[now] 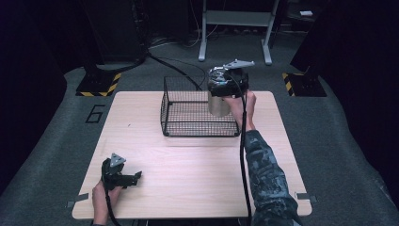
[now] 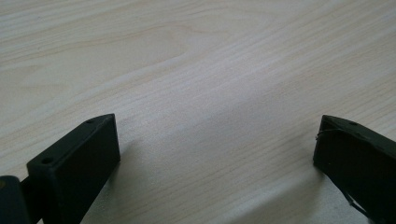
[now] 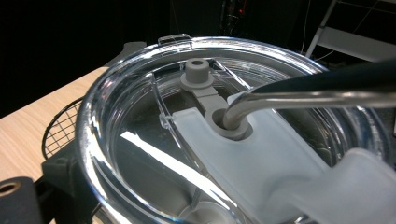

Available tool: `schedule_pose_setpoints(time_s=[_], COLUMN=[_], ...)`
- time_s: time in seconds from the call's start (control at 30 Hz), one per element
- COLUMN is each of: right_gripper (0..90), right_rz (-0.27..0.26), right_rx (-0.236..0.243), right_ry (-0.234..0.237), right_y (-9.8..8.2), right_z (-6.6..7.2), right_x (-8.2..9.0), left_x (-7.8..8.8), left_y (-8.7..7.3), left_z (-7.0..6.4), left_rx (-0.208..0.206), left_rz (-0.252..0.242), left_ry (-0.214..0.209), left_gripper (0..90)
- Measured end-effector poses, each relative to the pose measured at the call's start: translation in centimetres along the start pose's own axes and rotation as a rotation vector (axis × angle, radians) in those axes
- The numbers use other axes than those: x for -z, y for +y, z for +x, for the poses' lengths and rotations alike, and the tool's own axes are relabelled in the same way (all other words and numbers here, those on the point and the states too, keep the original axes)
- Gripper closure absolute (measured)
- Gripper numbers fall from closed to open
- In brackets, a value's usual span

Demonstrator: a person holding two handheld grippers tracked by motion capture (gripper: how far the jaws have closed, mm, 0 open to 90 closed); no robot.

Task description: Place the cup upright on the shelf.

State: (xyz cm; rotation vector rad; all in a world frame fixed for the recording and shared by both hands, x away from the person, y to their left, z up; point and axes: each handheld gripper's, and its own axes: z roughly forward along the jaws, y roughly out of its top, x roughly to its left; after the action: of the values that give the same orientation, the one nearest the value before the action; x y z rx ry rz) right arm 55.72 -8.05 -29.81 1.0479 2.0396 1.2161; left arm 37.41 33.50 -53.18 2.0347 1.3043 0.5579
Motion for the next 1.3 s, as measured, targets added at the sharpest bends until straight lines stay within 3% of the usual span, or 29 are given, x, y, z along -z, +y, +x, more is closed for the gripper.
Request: schedule_pose_setpoints(time_s=[0.57,0.63,0.8,1.3], right_gripper=[3.6,3.6,3.6,3.6], right_rz=[0.022,0.027,0.035,0.060], right_rx=[-0.033,-0.014,-0.020,-0.060], right_ry=[-0.023,-0.026,-0.026,-0.036], right_y=[0.0,0.0,-0.1,-1.0], right_z=[-0.1,-0.1,0.0,0.0], right_x=[-2.1,-2.4,-3.2,-5.8], left_x=[0.0,0.0,0.0,0.0], left_y=[0.0,0.0,0.0,0.0], left_z=[0.0,0.0,0.0,-0.1], left_rx=[0.001,0.000,0.001,0.008], left_rz=[-0.001,0.000,-0.001,-0.002], left_ry=[0.000,0.000,0.000,-0.001], left_gripper=[0.2,0.2,0.2,0.2])
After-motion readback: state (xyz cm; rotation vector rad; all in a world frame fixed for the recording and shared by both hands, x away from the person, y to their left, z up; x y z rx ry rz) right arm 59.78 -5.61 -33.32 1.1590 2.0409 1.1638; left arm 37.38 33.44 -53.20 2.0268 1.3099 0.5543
